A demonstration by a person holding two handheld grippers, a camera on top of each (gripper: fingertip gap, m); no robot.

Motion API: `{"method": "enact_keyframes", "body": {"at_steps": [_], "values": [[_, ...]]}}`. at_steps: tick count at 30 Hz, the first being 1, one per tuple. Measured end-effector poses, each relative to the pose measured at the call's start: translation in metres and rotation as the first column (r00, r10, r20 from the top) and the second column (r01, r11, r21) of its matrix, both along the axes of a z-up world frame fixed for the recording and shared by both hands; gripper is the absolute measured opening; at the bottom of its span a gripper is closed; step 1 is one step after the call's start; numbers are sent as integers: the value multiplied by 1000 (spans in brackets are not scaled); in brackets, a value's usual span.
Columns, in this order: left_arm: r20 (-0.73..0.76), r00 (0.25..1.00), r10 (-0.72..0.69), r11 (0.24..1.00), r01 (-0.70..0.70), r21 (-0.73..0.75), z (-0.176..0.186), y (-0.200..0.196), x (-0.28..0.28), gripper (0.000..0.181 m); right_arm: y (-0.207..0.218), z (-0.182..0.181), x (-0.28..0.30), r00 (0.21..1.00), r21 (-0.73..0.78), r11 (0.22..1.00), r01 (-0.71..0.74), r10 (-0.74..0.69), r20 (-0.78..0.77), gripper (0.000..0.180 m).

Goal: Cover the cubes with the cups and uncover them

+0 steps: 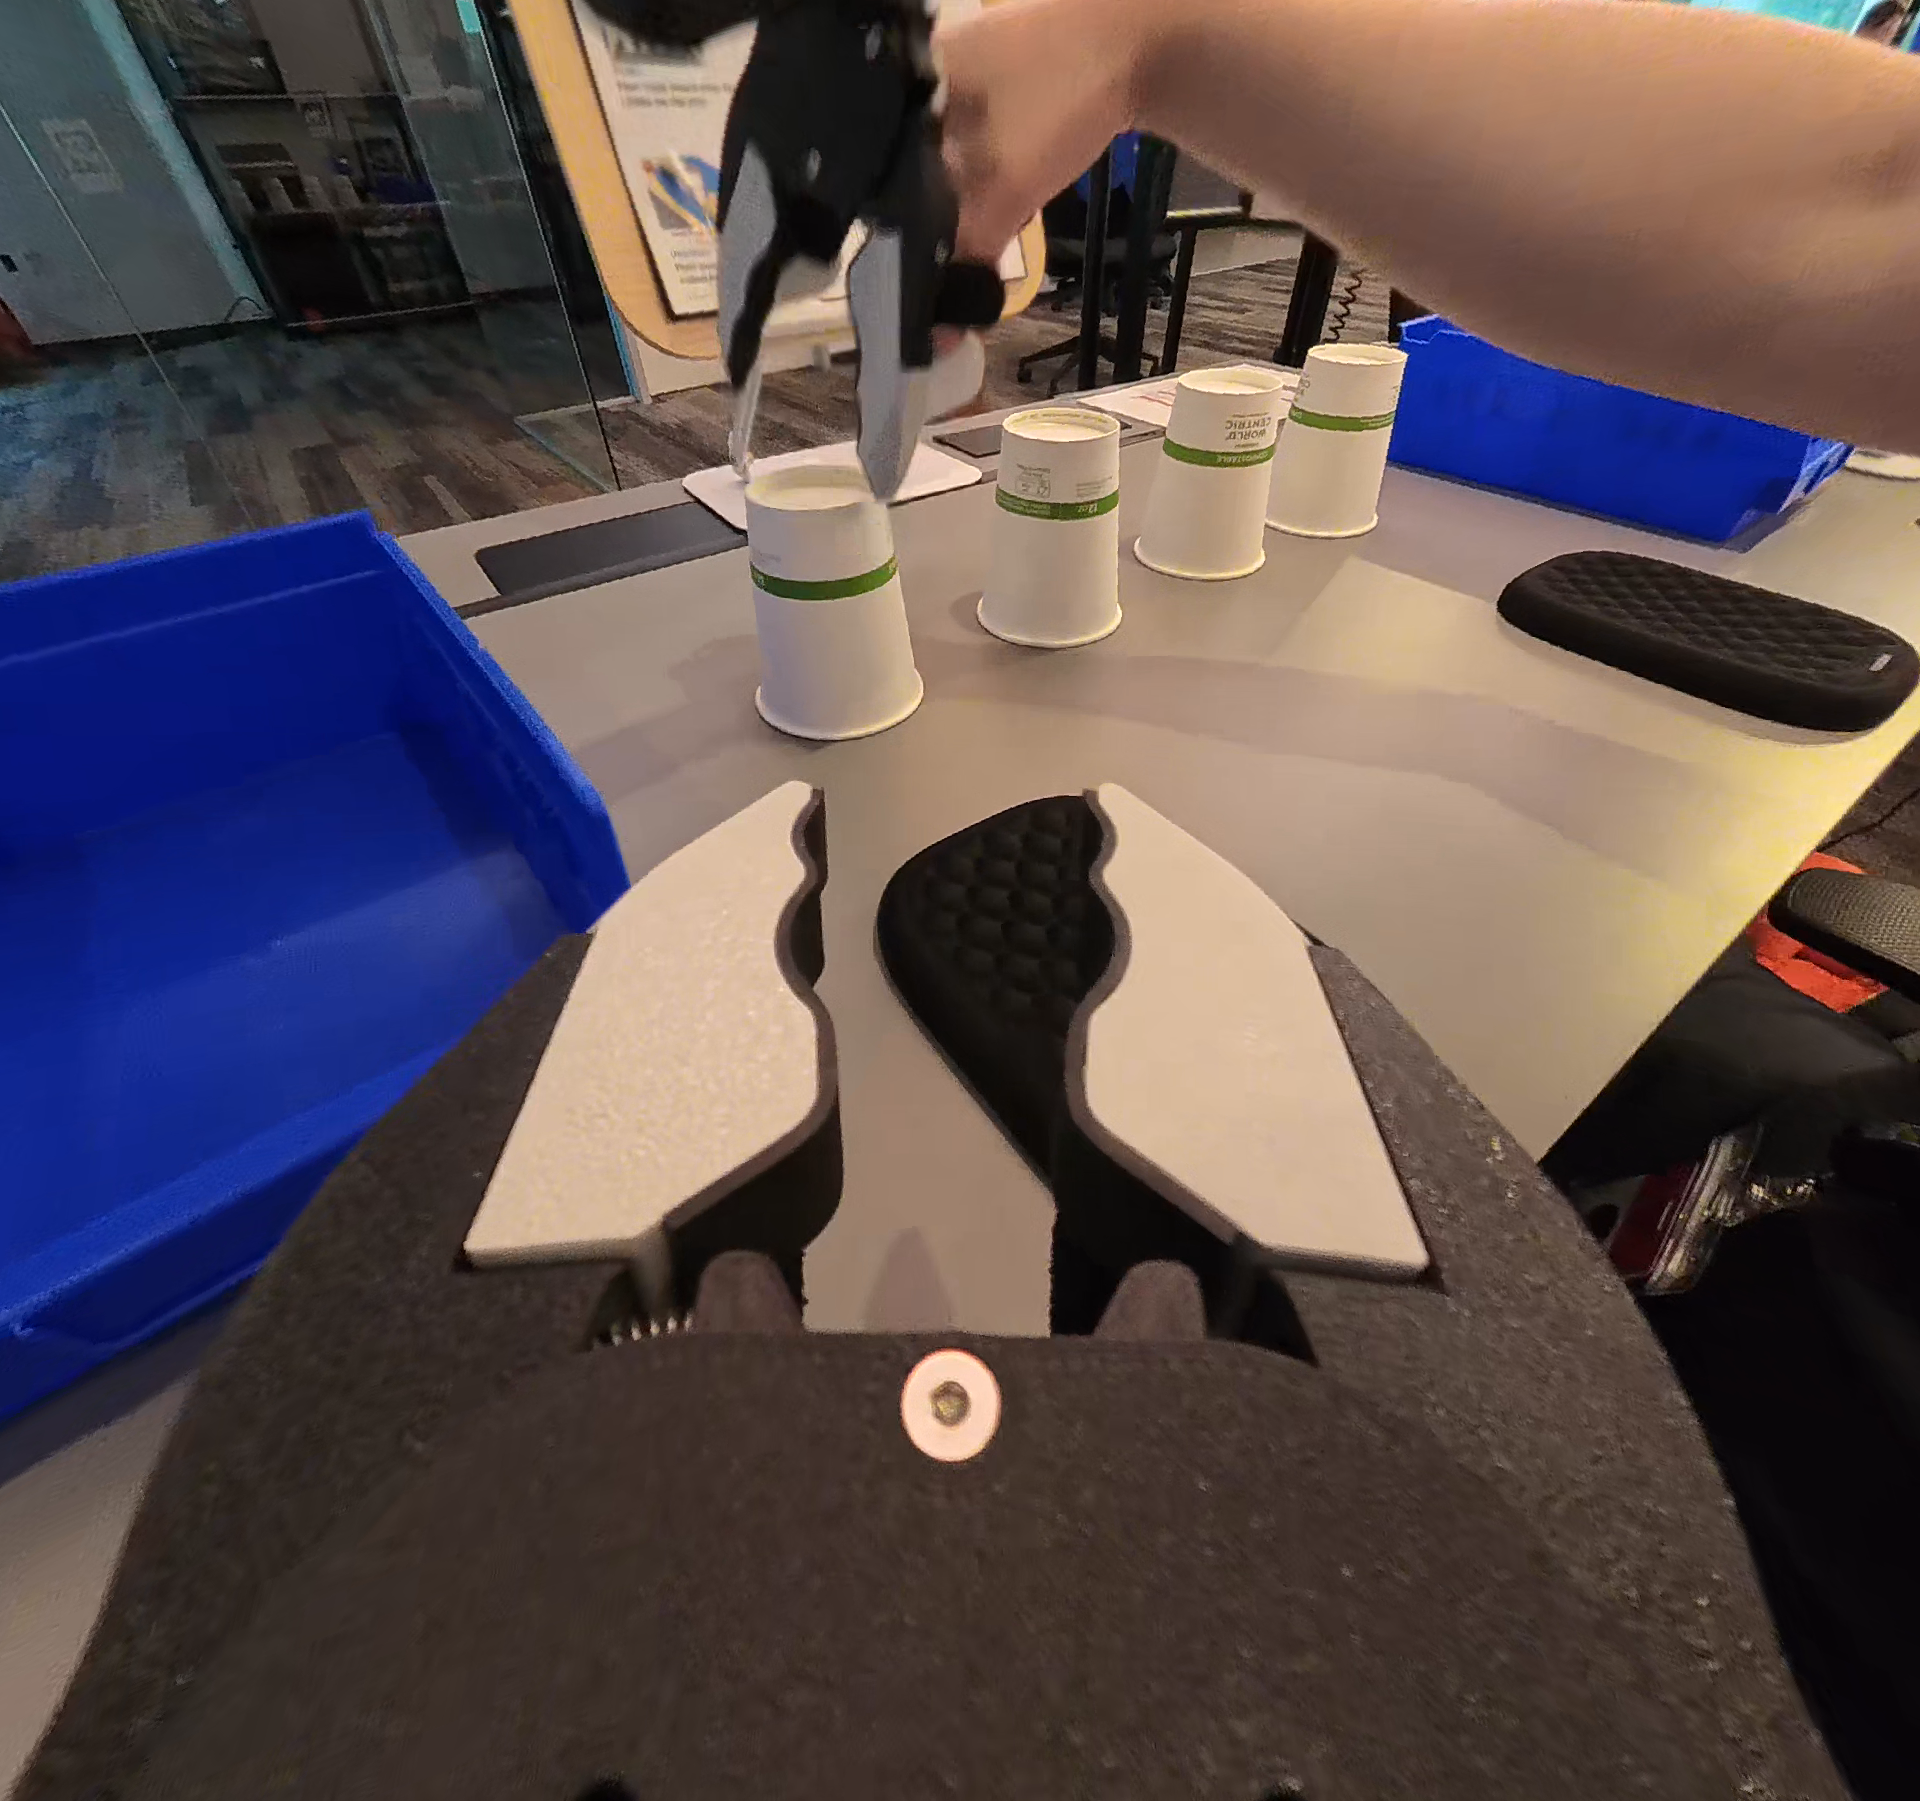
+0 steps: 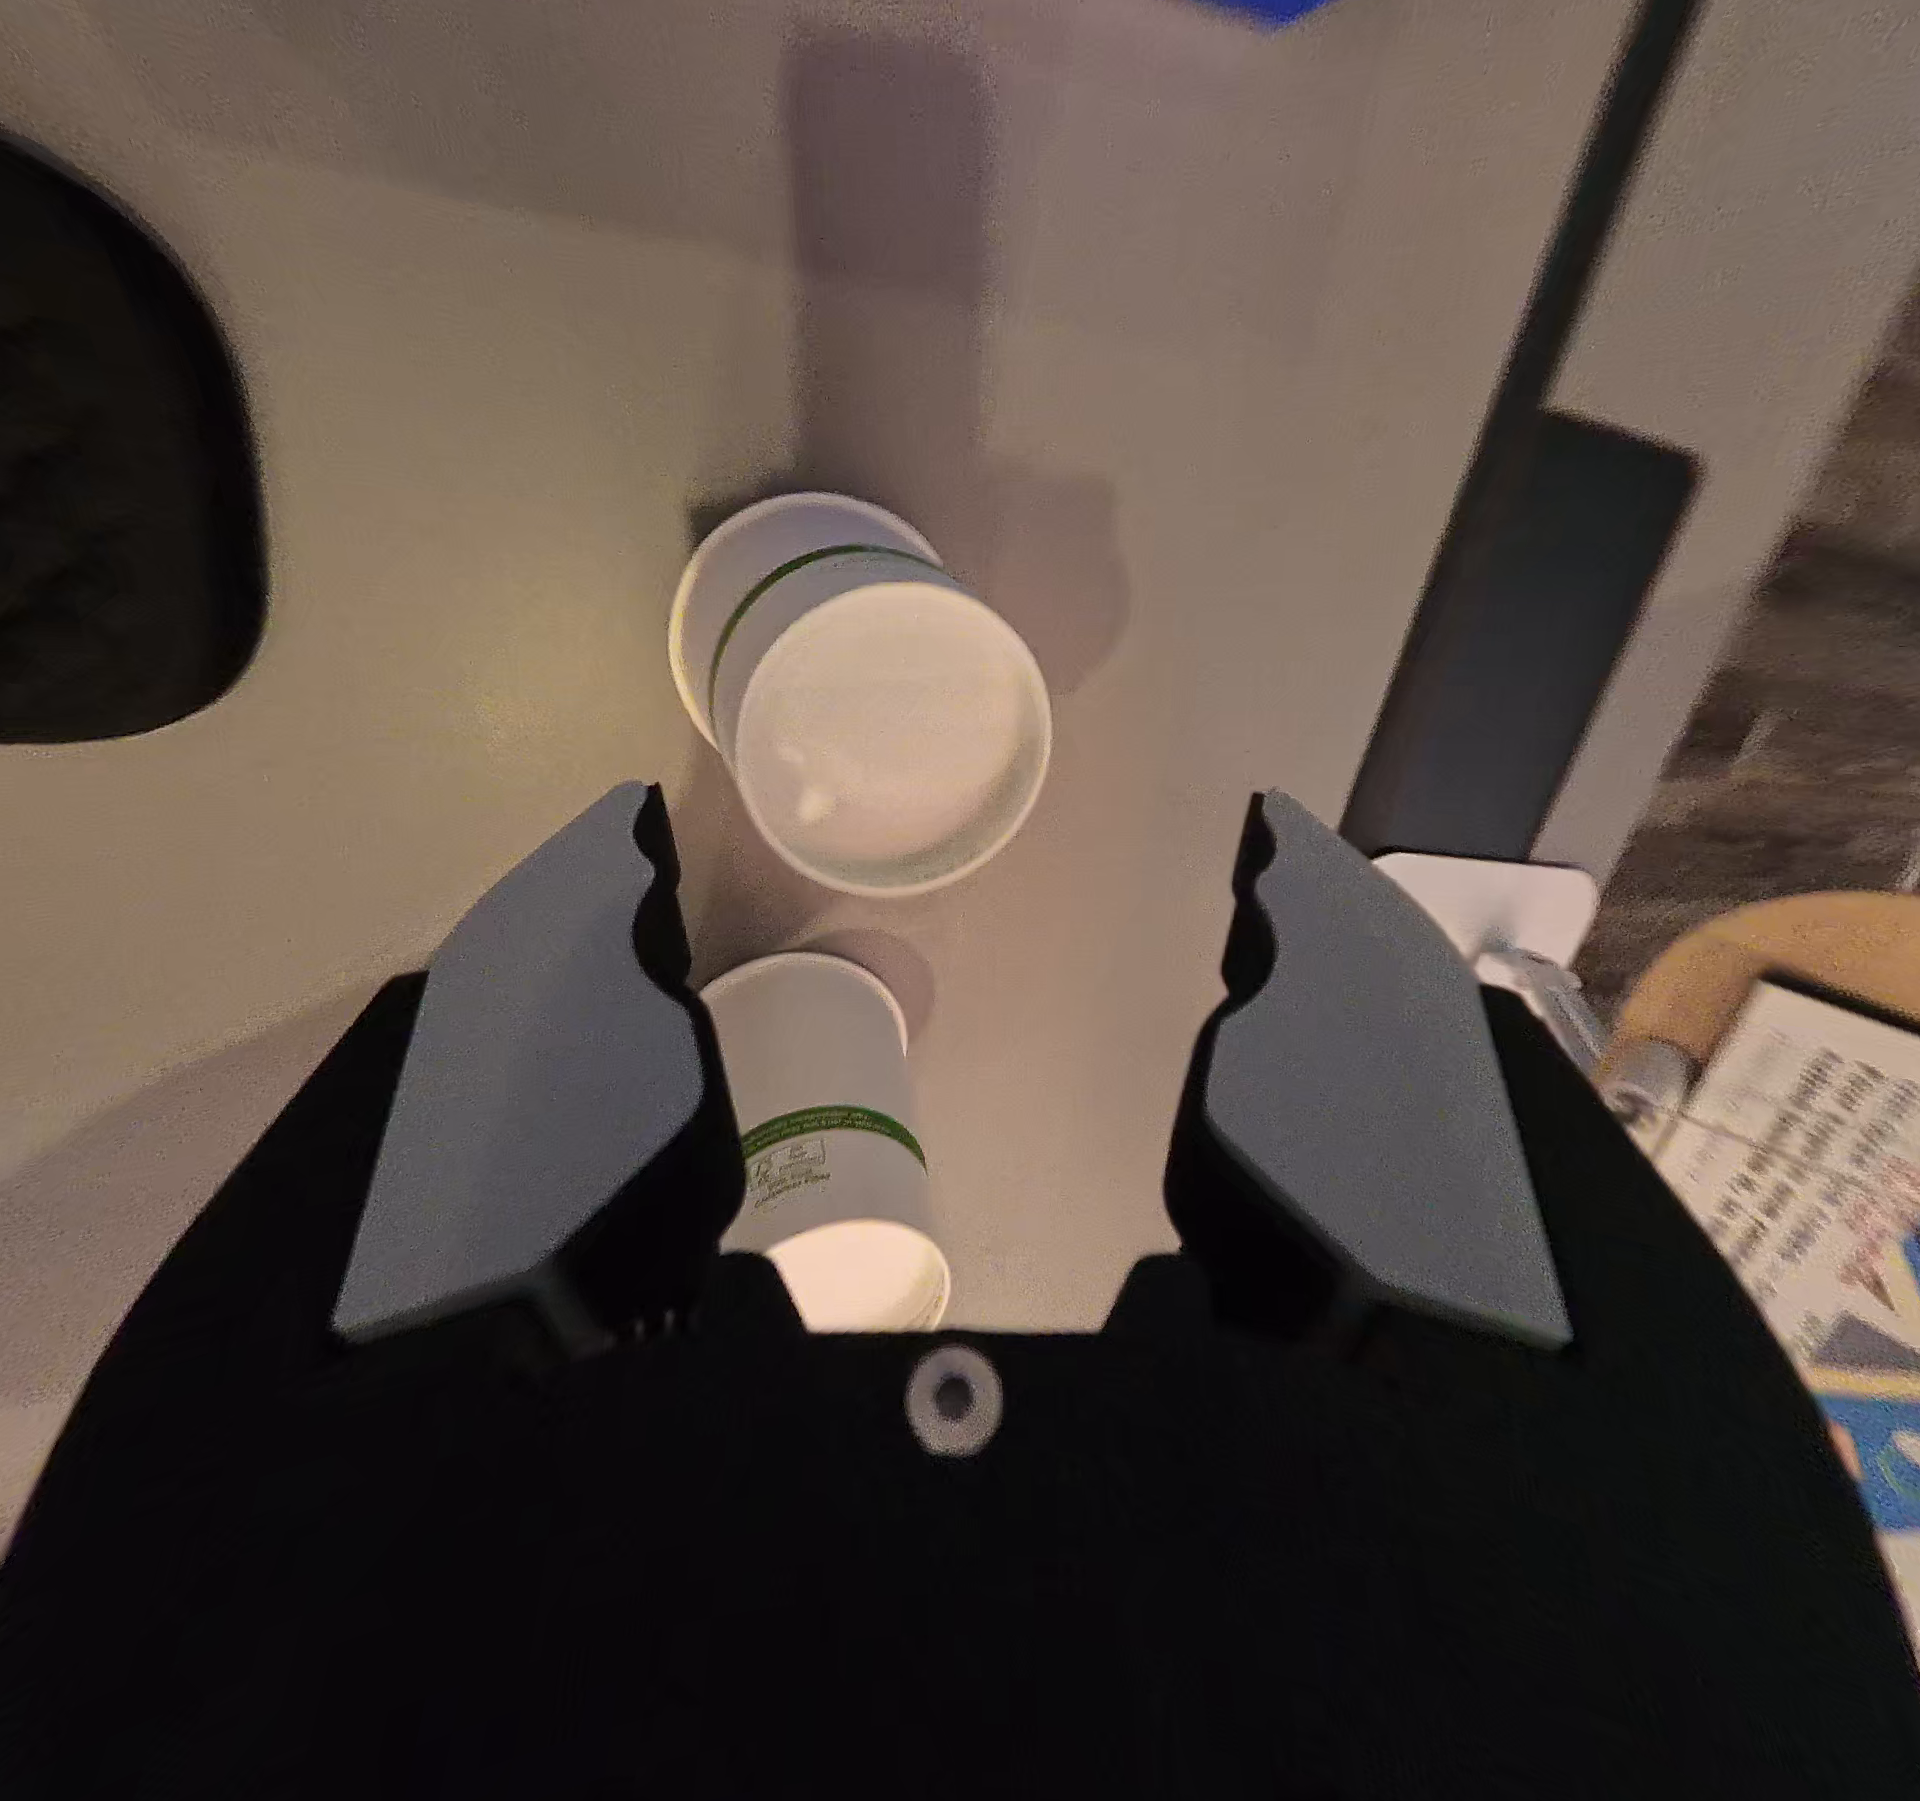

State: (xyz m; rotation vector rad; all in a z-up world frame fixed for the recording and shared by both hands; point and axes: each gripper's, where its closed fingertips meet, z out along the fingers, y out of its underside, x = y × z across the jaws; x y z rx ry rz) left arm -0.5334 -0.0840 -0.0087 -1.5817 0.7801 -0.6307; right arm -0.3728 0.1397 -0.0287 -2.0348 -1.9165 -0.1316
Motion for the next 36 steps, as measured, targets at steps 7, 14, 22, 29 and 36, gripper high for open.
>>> {"method": "enact_keyframes", "body": {"at_steps": [7,14,22,29,36], "values": [[-44,998,-39,999,37,-36,-10,5,26,46,-63,92,52,915,251,968,1,100,-390,99],[-67,990,-126,991,123,-54,-9,16,81,46,-127,116,177,748,298,927,229,29,-664,89],[-216,923,-320,947,318,-46,9,35,193,50,-171,135,297,580,296,849,438,-15,-815,88],[-473,762,-442,880,470,-66,28,66,317,73,-193,199,367,432,340,723,601,64,-900,82],[-615,576,-539,799,580,-157,34,84,435,76,-202,158,402,477,331,683,651,-29,-878,73]]}}
